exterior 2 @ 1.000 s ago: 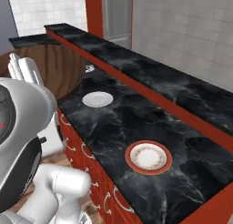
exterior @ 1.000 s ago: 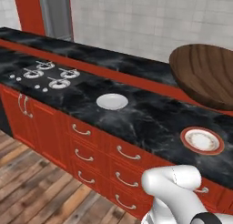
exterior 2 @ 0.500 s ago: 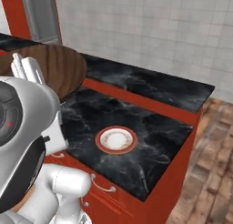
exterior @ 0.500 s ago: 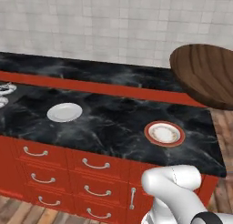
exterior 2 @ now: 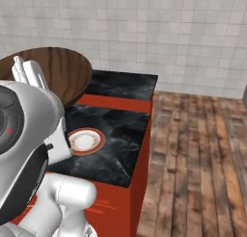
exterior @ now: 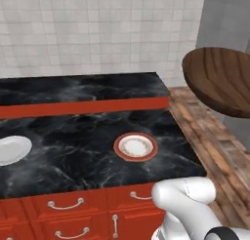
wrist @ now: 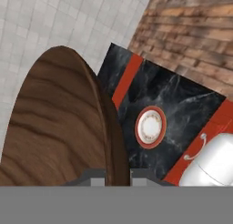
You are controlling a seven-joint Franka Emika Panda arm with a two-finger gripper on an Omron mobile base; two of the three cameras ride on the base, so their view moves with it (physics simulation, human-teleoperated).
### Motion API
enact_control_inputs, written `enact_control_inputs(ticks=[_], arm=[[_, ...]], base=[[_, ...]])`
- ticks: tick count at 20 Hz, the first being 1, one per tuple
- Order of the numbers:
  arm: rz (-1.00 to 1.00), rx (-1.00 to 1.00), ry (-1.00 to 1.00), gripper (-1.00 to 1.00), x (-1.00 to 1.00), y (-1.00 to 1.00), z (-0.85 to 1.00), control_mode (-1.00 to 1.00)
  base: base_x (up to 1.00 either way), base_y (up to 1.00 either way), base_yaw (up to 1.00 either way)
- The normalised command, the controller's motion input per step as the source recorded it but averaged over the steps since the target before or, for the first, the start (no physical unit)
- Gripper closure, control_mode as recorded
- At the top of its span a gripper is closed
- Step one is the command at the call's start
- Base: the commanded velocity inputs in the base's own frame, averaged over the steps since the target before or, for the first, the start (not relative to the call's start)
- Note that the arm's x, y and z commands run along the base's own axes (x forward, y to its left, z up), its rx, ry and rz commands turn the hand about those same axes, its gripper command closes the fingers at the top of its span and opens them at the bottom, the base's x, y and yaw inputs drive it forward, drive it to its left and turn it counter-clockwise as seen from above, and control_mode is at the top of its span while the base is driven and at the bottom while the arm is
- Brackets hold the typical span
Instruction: Move the bowls from the cabinet to the plates on the dining table.
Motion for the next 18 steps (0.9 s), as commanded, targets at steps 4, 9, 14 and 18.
enact_control_inputs(ticks=[4, 9, 14, 18], arm=[[0.00, 0.00, 0.00, 1.00, 0.00, 0.00, 0.00, 1.00], [0.00, 0.00, 0.00, 1.00, 0.00, 0.00, 0.00, 1.00], [0.00, 0.00, 0.00, 1.00, 0.00, 0.00, 0.00, 1.00], [0.00, 0.00, 0.00, 1.00, 0.00, 0.00, 0.00, 1.00]], base=[[0.04, 0.05, -0.41], [0.10, 0.36, -0.14], [0.02, 0.42, -0.11], [0.22, 0.12, -0.13]])
